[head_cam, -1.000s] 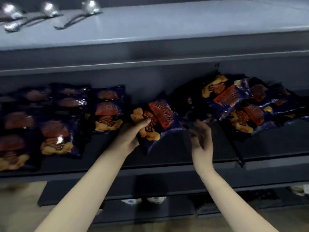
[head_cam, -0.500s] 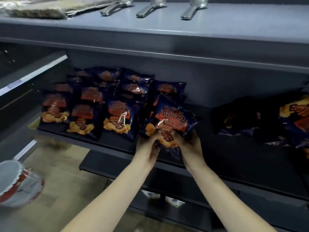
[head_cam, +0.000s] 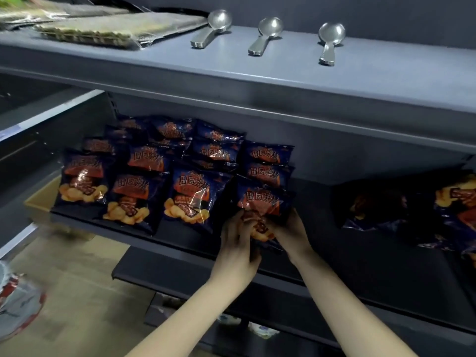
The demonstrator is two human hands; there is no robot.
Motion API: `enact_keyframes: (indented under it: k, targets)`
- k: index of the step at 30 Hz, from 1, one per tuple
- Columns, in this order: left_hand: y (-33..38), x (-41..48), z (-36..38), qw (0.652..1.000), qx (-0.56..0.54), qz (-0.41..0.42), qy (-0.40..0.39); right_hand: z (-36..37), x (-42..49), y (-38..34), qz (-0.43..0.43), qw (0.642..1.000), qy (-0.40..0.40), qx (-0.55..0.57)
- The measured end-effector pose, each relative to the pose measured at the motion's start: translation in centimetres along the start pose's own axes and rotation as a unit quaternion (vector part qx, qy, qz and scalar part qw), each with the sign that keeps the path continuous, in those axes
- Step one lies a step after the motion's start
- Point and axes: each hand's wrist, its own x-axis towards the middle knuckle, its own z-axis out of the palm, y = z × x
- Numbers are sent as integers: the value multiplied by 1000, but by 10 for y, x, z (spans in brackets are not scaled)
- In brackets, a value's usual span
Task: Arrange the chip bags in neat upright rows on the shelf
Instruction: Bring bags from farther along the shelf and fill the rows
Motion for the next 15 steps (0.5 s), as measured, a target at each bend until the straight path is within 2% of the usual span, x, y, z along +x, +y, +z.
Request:
enact_keyframes:
  k: [7,11,15]
  targets:
    - [-11,28,3,994,-47,-63,-76,11,21,-3,6,1000,11,-11]
    - [-14,41,4,993,-55,-61,-85,14,28,-2,27,998,57,-30]
    - [-17,36,12,991,-45,-65,-108,17,27,0,25,997,66,-39]
